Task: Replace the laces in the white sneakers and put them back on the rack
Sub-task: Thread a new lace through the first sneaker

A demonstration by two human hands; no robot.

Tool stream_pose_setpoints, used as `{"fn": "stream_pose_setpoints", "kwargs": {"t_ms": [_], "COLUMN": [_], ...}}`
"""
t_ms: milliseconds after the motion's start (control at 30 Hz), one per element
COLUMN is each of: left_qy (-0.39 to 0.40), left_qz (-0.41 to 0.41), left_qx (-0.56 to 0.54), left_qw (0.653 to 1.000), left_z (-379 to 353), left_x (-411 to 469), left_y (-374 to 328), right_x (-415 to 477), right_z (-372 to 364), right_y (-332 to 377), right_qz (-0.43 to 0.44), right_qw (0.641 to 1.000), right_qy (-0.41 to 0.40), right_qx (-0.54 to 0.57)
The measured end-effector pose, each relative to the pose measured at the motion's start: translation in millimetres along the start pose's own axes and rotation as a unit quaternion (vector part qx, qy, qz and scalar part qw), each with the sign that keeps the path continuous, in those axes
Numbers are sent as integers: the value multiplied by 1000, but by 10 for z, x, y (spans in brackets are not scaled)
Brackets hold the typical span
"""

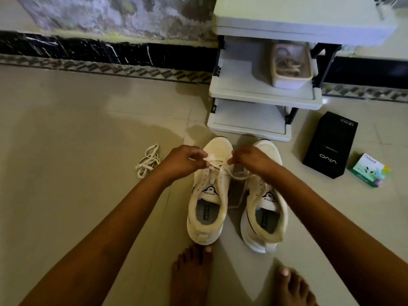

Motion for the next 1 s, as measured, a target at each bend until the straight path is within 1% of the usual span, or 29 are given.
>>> {"fn": "stream_pose_setpoints", "kwargs": {"t_ms": [33, 67, 100, 133, 167, 200, 233, 267, 333, 400, 467, 533, 567, 633, 700, 733, 767, 800, 867, 933, 1000], "left_qy": [-7, -12, -16, -17, -18, -17, -14, -12, -9, -11, -15, -16, -8, 29, 74, 90, 102, 111, 127, 146, 154], "left_qz": [-1, -3, -2, -1, 2, 5, 6, 8, 10, 14, 11, 4, 0, -9, -22, -31, -39, -43, -43, -58, -79], "left_qx": [-19, -33, -41, -43, -38, -29, -20, -12, -4, -7, -17, -32, -45, -80, -104, -108, -105, -101, -116, -146, -145], "left_qw": [1000, 999, 999, 999, 999, 999, 1000, 1000, 1000, 1000, 1000, 999, 999, 996, 992, 990, 988, 988, 984, 977, 974], "left_z": [23, 42, 51, 50, 39, 21, 4, -12, -25, -20, -2, 17, 23, 10, -24, -52, -88, -128, -191, -224, -233], "left_x": [6, 9, 11, 12, 15, 17, 17, 13, 6, 7, 0, -21, -43, -101, -158, -174, -187, -201, -214, -248, -286], "left_y": [-6, -9, -10, -7, 3, 18, 30, 40, 58, 69, 51, 2, -34, -127, -234, -286, -331, -370, -418, -470, -499], "right_x": [22, 43, 72, 91, 98, 90, 70, 45, 0, -24, -52, -78, -86, -128, -191, -212, -227, -239, -239, -217, -200], "right_z": [50, 83, 86, 60, -10, -108, -187, -232, -205, -104, 16, 134, 177, 205, 218, 254, 306, 368, 446, 430, 379], "right_y": [61, 108, 129, 131, 95, 31, -27, -70, -91, -51, 62, 216, 280, 368, 473, 538, 604, 666, 756, 769, 729], "right_qz": [-3, 2, 12, 22, 26, 26, 25, 22, 22, 15, -3, -9, -11, -18, -8, 7, 26, 44, 63, 62, 51], "right_qw": [998, 996, 998, 999, 986, 961, 939, 934, 953, 977, 996, 999, 992, 969, 928, 906, 891, 885, 886, 886, 878], "right_qy": [4, -2, -13, -15, 0, 23, 36, 36, 14, 19, 19, -7, -15, 1, 25, 23, 14, 4, -6, 0, -12], "right_qx": [69, 89, 52, -42, -166, -274, -341, -356, -302, -214, -87, 53, 123, 246, 372, 424, 454, 463, 459, 459, 476]}}
Point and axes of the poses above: each hand's wrist, its own x-axis towards the middle knuckle, its own z-axis out of the back of the hand, y = z × x, the point moved 3 cm from there along x, towards the middle knuckle, and after that the axes turned 7 degrees about z, right-handed, at the moved point
